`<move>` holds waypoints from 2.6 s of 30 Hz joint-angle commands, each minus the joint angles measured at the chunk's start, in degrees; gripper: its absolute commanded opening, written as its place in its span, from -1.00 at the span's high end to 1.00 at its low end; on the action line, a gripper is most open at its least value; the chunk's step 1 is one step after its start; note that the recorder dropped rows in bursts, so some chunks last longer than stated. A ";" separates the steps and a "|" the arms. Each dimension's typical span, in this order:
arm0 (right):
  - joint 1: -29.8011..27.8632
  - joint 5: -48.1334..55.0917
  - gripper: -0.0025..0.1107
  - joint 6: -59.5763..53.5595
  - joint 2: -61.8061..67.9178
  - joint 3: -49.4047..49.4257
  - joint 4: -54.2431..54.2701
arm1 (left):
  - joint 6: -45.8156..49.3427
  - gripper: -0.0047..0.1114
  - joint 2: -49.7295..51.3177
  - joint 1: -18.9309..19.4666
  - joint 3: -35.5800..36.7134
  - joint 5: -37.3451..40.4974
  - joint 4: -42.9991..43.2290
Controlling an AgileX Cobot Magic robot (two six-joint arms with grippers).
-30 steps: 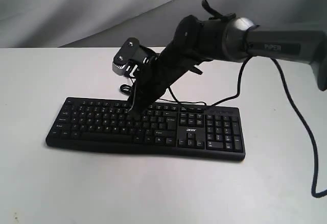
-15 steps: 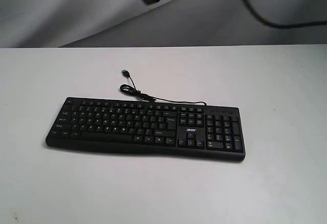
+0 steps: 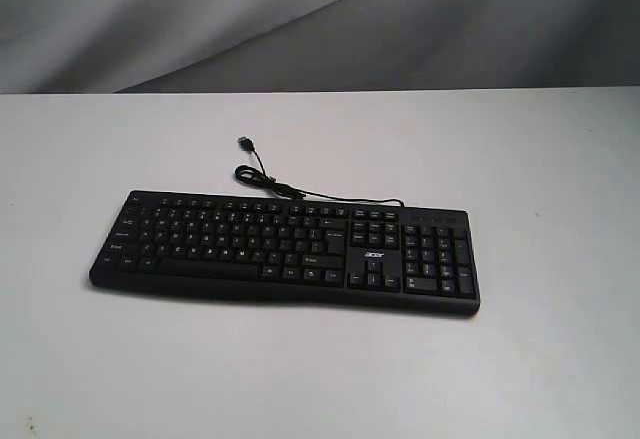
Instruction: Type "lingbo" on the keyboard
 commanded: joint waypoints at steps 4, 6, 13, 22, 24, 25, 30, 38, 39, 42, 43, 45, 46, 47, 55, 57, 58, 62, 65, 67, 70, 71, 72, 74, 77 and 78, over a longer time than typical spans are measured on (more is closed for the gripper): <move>-0.11 -6.28 0.96 0.27 -13.73 0.38 1.30 | -0.12 0.91 -0.21 0.06 0.28 -0.39 -0.21; -0.11 -5.00 0.96 0.39 -15.97 0.94 0.00 | -0.12 0.91 -0.21 0.06 0.28 -0.39 -0.21; -19.39 -10.08 0.96 11.89 -19.47 18.09 0.18 | -0.12 0.91 -0.21 0.06 0.28 -0.39 -0.21; -45.10 -10.45 0.96 37.87 -30.29 45.69 -3.33 | -0.12 0.91 -0.21 0.06 0.28 -0.39 -0.21; -46.16 -10.88 0.96 38.85 -30.29 50.16 -9.04 | -0.12 0.91 -0.21 0.06 0.28 -0.39 -0.21; -46.16 -10.88 0.96 38.87 -30.29 51.31 -11.11 | -0.12 0.91 -0.21 0.06 0.28 -0.39 -0.21; -46.16 -4.31 0.96 38.87 -30.29 53.33 -22.88 | -0.12 0.91 -0.21 0.06 0.28 -0.39 -0.21; -44.58 -0.28 0.96 38.96 -30.29 53.33 -26.18 | -0.12 0.91 -0.21 0.06 0.28 -0.39 -0.21; -43.73 -0.01 0.96 39.10 -30.29 53.33 -25.67 | -0.12 0.91 -0.21 0.06 0.28 -0.39 -0.21; -41.37 1.77 0.96 39.10 -30.29 53.33 -25.57 | -0.12 0.91 -0.21 0.06 0.28 -0.39 -0.21; -40.71 2.25 0.96 39.10 -30.29 53.33 -25.57 | -0.12 0.91 -0.21 0.06 0.28 -0.39 -0.21; -39.20 3.41 0.96 38.97 -30.29 53.33 -25.70 | -0.12 0.91 -0.21 0.06 0.28 -0.39 -0.21; -38.68 3.71 0.96 38.97 -30.29 53.33 -25.70 | -0.12 0.91 -0.21 0.06 0.28 -0.39 -0.21; -38.24 4.36 0.96 38.97 -30.29 53.33 -25.70 | -0.12 0.91 -0.21 0.06 0.28 -0.39 -0.21; -37.58 8.98 0.96 39.97 -30.29 53.61 -24.14 | -0.12 0.91 -0.21 0.06 0.28 -0.39 -0.21; -37.58 8.98 0.96 39.97 -30.29 53.74 -23.57 | -0.12 0.91 -0.21 0.06 0.28 -0.39 -0.21; -37.58 8.98 0.96 39.97 -30.29 53.74 -23.57 | -0.12 0.91 -0.21 0.06 0.28 -0.39 -0.21; -37.58 8.98 0.96 39.97 -30.29 53.74 -23.57 | -0.12 0.91 -0.21 0.06 0.28 -0.39 -0.21; -37.58 8.98 0.96 39.97 -30.29 53.74 -23.57 | -0.12 0.91 -0.21 0.06 0.28 -0.39 -0.21; -37.58 8.98 0.96 39.97 -30.29 53.74 -23.57 | -0.12 0.91 -0.21 0.06 0.28 -0.39 -0.21; -37.58 8.98 0.96 39.97 -30.29 53.74 -23.57 | -0.12 0.91 -0.21 0.06 0.28 -0.39 -0.21; -37.58 8.98 0.96 39.97 -30.29 53.74 -23.57 | -0.12 0.91 -0.21 0.06 0.28 -0.39 -0.21; -37.58 8.98 0.96 39.97 -30.29 53.74 -23.57 | -0.12 0.91 -0.21 0.06 0.28 -0.39 -0.21; -37.58 8.98 0.96 39.97 -30.29 53.74 -23.57 | -0.12 0.91 -0.21 0.06 0.28 -0.39 -0.21; -37.58 8.98 0.96 39.97 -30.29 53.74 -23.57 | -0.12 0.91 -0.21 0.06 0.28 -0.39 -0.21; -37.58 8.98 0.96 39.97 -30.29 53.74 -23.57 | -0.12 0.91 -0.21 0.06 0.28 -0.39 -0.21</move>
